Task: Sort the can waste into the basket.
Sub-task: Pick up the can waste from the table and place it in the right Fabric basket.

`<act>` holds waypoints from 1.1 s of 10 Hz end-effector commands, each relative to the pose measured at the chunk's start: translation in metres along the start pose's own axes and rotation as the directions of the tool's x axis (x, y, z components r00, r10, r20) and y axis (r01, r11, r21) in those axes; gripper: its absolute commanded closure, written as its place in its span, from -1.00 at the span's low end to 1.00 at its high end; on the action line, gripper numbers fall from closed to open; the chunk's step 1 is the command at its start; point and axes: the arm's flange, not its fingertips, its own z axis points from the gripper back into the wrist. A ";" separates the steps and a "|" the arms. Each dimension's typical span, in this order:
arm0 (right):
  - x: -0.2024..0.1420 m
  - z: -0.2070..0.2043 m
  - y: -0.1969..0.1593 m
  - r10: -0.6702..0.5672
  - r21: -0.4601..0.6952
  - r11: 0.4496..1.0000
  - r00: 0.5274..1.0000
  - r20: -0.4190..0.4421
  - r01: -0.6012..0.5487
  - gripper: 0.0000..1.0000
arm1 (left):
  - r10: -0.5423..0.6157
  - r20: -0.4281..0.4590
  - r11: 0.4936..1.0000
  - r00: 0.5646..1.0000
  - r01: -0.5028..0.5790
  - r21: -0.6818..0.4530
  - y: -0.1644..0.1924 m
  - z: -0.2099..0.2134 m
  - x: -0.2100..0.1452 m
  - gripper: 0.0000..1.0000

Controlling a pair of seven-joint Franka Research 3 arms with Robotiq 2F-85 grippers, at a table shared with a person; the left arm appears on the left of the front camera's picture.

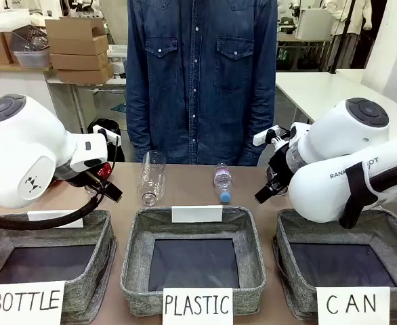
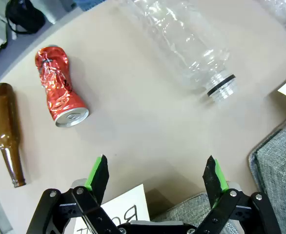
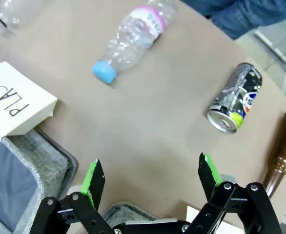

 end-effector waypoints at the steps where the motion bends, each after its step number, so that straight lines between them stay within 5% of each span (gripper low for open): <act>1: 0.000 0.000 0.000 0.000 0.000 1.000 1.000 0.001 0.000 -1.00 | 0.000 0.000 1.000 1.000 0.000 0.000 0.000 0.000 0.000 -1.00; 11: 0.000 0.000 0.000 0.000 0.000 1.000 1.000 0.001 0.000 -1.00 | 0.000 0.000 1.000 1.000 0.000 0.000 0.000 0.000 0.000 -1.00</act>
